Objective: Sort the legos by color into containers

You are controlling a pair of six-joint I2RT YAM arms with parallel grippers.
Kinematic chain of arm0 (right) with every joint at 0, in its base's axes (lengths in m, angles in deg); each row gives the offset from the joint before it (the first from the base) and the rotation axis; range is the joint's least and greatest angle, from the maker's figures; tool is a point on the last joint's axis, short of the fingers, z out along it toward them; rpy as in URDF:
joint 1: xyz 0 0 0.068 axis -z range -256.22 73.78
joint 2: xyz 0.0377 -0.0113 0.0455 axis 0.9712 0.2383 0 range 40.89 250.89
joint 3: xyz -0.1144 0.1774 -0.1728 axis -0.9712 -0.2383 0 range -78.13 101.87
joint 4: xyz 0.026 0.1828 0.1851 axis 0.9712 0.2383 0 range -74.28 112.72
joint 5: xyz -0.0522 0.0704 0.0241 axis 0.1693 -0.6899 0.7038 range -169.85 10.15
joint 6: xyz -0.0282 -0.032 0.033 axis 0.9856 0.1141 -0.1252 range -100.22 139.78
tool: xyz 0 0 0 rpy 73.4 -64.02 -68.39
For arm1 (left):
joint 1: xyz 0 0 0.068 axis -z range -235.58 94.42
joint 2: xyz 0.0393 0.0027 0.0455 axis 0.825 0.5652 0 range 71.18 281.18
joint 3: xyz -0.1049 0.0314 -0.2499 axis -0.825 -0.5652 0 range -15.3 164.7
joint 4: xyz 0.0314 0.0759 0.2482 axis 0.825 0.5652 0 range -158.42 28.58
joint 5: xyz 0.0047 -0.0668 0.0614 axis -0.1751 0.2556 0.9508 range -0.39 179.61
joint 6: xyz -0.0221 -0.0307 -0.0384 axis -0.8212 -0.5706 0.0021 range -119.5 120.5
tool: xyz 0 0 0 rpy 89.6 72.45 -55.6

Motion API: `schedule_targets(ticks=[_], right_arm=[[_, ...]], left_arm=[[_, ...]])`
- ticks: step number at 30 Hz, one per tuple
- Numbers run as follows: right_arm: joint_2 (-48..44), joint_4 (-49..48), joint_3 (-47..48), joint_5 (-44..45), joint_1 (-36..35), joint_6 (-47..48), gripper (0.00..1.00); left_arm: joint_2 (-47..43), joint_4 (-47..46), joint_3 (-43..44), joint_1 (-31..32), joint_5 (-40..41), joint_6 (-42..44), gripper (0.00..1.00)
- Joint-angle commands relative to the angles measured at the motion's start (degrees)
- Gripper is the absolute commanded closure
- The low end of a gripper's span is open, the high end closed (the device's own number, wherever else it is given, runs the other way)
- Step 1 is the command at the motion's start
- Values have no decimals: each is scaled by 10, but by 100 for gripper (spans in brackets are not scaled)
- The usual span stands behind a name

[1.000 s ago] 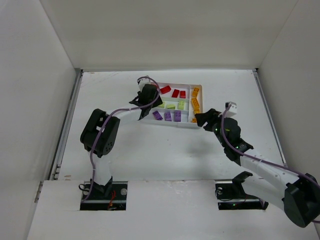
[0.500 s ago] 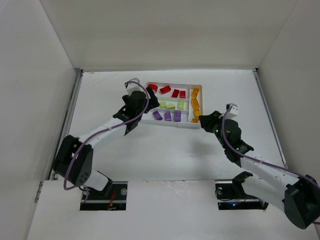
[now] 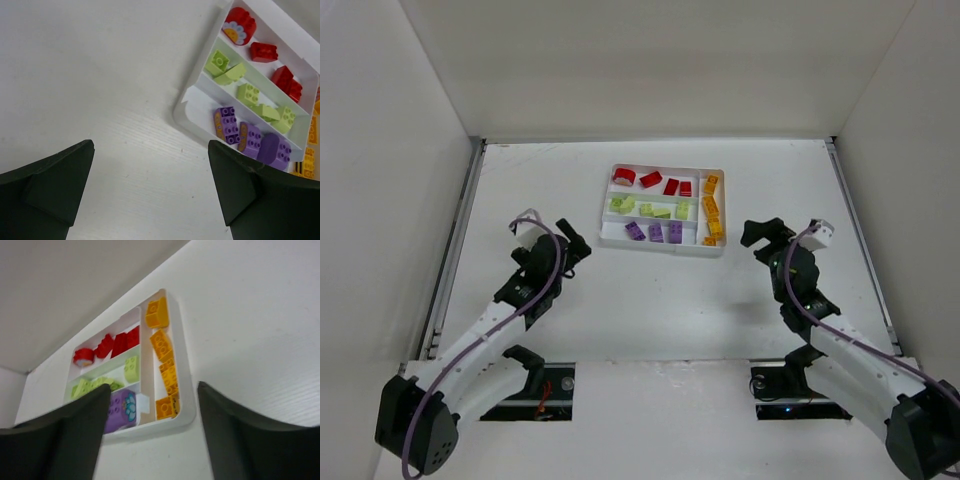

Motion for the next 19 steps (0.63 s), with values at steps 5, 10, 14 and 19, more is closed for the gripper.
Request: schedule_targets(ticks=[5, 10, 14, 19], right_arm=[[24, 17, -3, 80, 20, -10, 0], [20, 101, 34, 84, 29, -16, 0], [-8, 129, 38, 58, 27, -1, 0], [-26, 136, 44, -6, 18, 27, 0]], left_arm=[[-45, 181, 10, -6, -3, -58, 0], [-30, 226, 25, -6, -13, -58, 0], [-22, 208, 13, -3, -31, -56, 0], [-22, 188, 0, 12, -34, -45, 0]])
